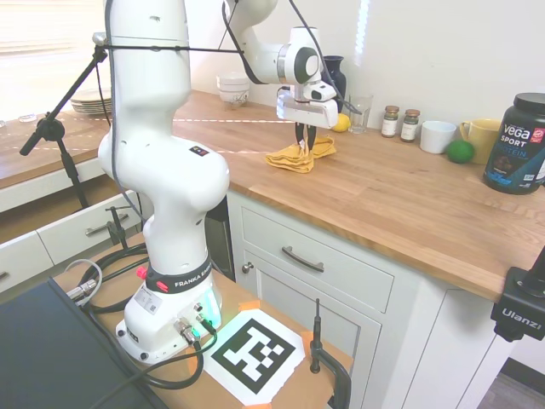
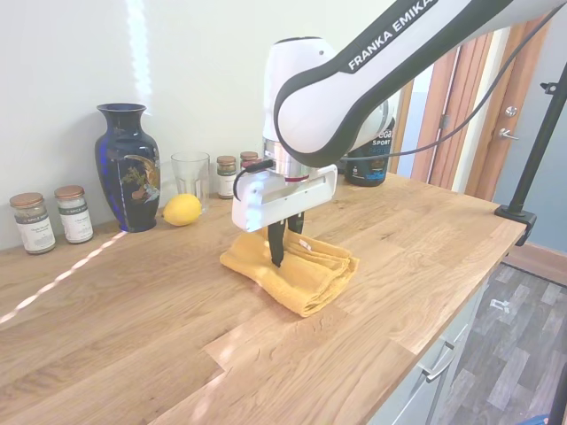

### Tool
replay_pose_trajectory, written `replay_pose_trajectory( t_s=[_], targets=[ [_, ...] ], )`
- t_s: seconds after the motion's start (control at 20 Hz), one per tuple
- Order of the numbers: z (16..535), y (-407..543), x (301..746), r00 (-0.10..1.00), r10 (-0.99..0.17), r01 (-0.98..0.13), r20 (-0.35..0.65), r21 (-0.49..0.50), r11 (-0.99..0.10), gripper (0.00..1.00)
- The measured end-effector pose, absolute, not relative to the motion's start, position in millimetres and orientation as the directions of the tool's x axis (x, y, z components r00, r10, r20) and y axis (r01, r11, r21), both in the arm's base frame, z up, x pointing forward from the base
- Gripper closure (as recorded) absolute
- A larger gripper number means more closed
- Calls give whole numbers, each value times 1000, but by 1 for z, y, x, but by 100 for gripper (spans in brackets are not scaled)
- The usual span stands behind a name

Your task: Wipe the counter

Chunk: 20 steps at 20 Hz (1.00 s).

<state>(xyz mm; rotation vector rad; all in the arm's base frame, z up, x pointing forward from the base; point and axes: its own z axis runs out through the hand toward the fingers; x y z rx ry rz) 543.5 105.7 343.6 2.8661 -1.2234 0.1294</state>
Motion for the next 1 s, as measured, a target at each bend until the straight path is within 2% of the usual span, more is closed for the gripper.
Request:
replay_pose_trajectory(
  t_s=[0.6, 1.0],
  targets=[
    [332, 220, 572, 741, -662, -670, 116, 62, -740, 100],
    [330, 293, 554, 781, -604, -620, 159, 82, -780, 100]
  ],
)
